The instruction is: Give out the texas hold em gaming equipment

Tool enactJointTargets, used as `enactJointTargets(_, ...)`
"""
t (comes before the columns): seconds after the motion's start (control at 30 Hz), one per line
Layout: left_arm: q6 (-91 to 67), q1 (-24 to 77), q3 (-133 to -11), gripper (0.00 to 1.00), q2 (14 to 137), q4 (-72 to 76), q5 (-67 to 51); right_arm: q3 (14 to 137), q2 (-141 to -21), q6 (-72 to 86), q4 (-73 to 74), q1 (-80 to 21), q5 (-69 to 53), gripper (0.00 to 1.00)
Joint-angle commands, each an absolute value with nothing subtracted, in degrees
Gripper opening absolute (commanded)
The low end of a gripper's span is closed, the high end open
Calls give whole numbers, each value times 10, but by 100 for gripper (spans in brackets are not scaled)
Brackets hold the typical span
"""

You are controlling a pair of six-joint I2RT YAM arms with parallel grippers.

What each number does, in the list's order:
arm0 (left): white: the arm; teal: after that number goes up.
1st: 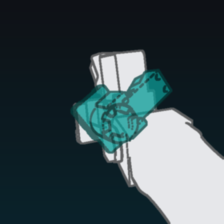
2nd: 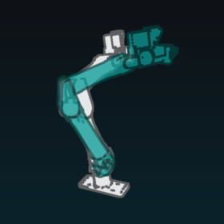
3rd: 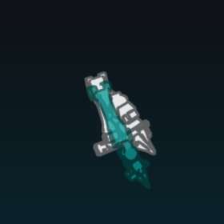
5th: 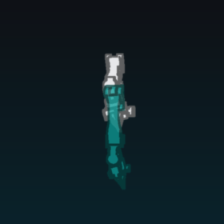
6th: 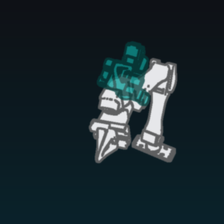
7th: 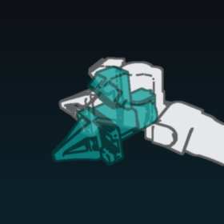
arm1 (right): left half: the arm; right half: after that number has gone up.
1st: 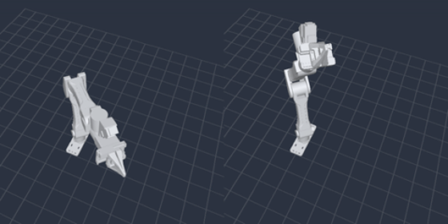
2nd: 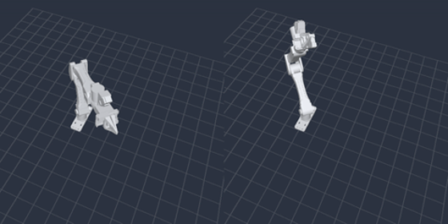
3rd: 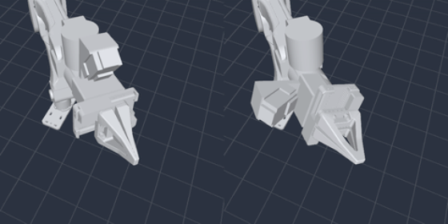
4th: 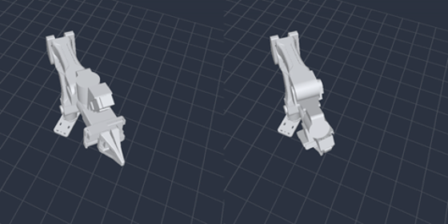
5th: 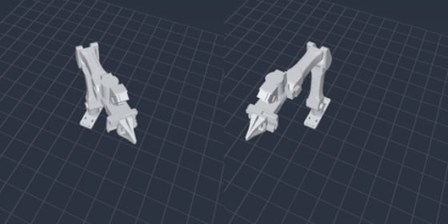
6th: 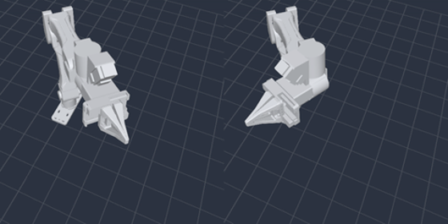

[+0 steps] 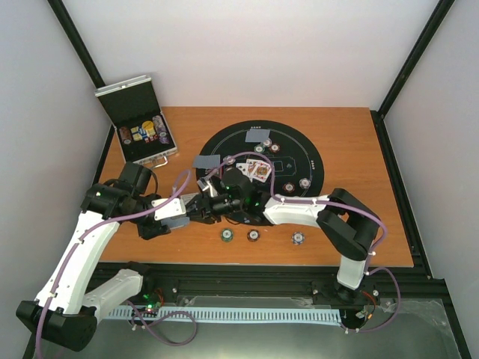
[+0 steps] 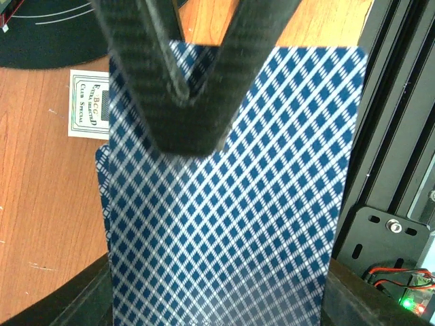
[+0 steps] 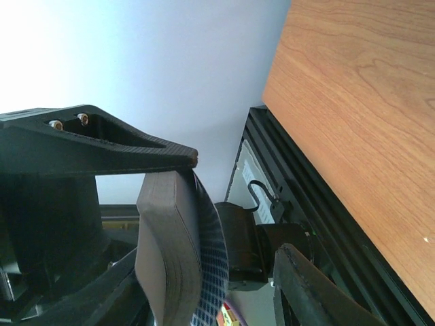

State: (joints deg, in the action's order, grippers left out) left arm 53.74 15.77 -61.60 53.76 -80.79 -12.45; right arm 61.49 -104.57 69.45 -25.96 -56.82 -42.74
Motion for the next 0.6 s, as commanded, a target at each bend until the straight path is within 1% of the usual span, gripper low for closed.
enactJointTargets(0.0, 545, 156, -626, 1, 528, -812, -127, 583, -1020, 691, -240, -548, -412, 45)
enactJointTargets(0.27, 544, 157, -631, 1, 531, -813, -128, 579, -1005, 679, -225, -541, -414, 42)
enactJointTargets(0.5, 544, 157, -628, 1, 535, -809, -129, 639, -1012, 664, -218, -571, -424, 54)
enactJointTargets(0.57, 544, 156, -630, 1, 535, -809, -130, 668, -1029, 656, -206, -585, -430, 55)
